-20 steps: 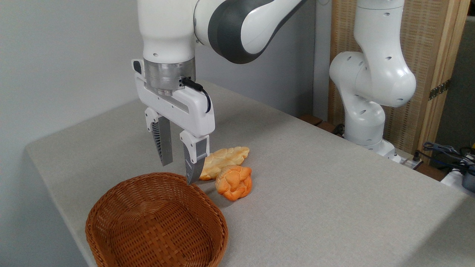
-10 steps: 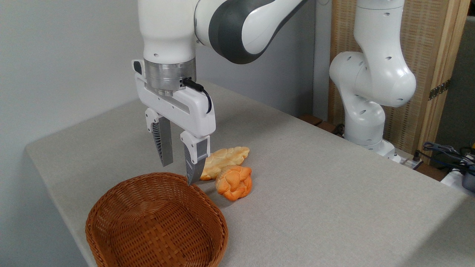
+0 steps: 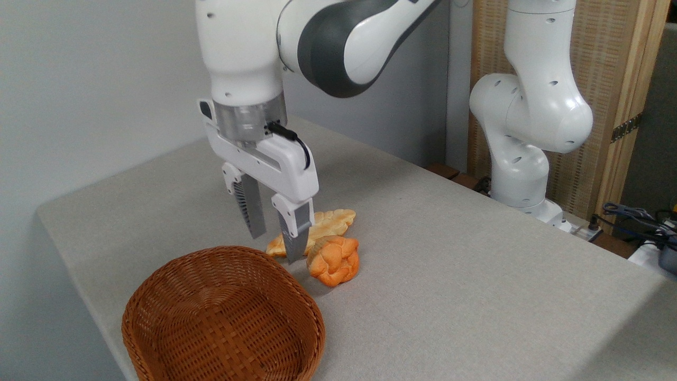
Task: Put bread into the basket
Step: 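Lower the open gripper onto the orange twisted bread roll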
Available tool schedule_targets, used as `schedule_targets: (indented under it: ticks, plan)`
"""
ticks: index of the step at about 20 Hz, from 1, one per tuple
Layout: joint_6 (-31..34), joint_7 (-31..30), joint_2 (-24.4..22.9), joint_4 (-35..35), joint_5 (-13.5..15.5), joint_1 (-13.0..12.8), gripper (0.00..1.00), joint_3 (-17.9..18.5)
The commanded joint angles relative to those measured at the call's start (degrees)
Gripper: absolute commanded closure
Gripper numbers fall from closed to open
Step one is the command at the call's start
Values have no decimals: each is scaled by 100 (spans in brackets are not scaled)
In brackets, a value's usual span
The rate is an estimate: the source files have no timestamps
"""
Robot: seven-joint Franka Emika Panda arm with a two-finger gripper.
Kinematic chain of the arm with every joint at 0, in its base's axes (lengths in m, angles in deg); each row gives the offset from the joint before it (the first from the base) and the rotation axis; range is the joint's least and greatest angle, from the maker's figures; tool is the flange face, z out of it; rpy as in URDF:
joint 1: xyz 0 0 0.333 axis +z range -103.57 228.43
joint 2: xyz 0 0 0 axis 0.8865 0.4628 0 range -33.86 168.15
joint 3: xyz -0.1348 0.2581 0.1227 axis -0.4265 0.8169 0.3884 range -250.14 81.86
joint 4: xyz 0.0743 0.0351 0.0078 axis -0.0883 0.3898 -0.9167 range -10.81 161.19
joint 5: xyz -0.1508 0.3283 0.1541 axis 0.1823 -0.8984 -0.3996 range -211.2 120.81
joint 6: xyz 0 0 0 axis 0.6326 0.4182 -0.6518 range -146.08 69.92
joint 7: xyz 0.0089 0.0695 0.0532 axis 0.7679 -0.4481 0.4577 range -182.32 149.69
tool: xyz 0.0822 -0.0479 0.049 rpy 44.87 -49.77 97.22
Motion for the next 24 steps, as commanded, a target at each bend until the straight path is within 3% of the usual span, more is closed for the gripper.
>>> schedule_targets:
  ticks: [1,6,8,10,12,21,22,24]
  plan:
    - [-7,147,-344,470,-62,-65,0,48]
    - [20,1114,-776,910,-80,-12,0,74]
    - [20,1141,-767,1015,-124,-12,0,83]
    - [20,1141,-767,1182,-421,-12,0,74]
    - [20,1150,-750,1261,-528,-12,0,74]
    - [20,1176,-442,1244,-730,-30,0,57]
    - [20,1176,-425,1236,-730,-39,3,57]
    - [20,1176,-381,1200,-730,-30,38,57]
